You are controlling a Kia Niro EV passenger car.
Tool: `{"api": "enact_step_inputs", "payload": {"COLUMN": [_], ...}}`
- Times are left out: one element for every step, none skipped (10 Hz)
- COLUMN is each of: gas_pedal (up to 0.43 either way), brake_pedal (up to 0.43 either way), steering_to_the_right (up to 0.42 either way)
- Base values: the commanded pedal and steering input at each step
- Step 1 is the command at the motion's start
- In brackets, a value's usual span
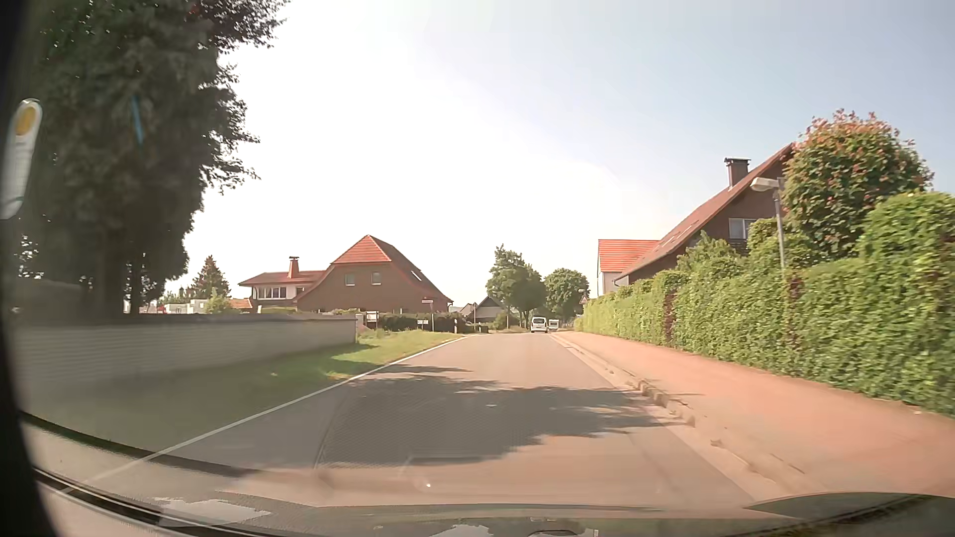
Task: Follow the waypoints while adhering to traffic rules and regulations
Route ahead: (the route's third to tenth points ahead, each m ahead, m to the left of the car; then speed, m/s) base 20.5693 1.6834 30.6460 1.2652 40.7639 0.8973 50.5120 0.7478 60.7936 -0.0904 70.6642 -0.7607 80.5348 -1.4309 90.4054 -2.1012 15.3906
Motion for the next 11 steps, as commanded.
{"api": "enact_step_inputs", "payload": {"gas_pedal": [0.189, 0.189, 0.189, 0.189, 0.189, 0.189, 0.177, 0.177, 0.177, 0.177, 0.177], "brake_pedal": [0.0, 0.0, 0.0, 0.0, 0.0, 0.0, 0.0, 0.0, 0.0, 0.0, 0.0], "steering_to_the_right": [0.0, 0.0, 0.0, 0.0, 0.0, 0.0, 0.0, 0.0, 0.0, 0.0, 0.002]}}
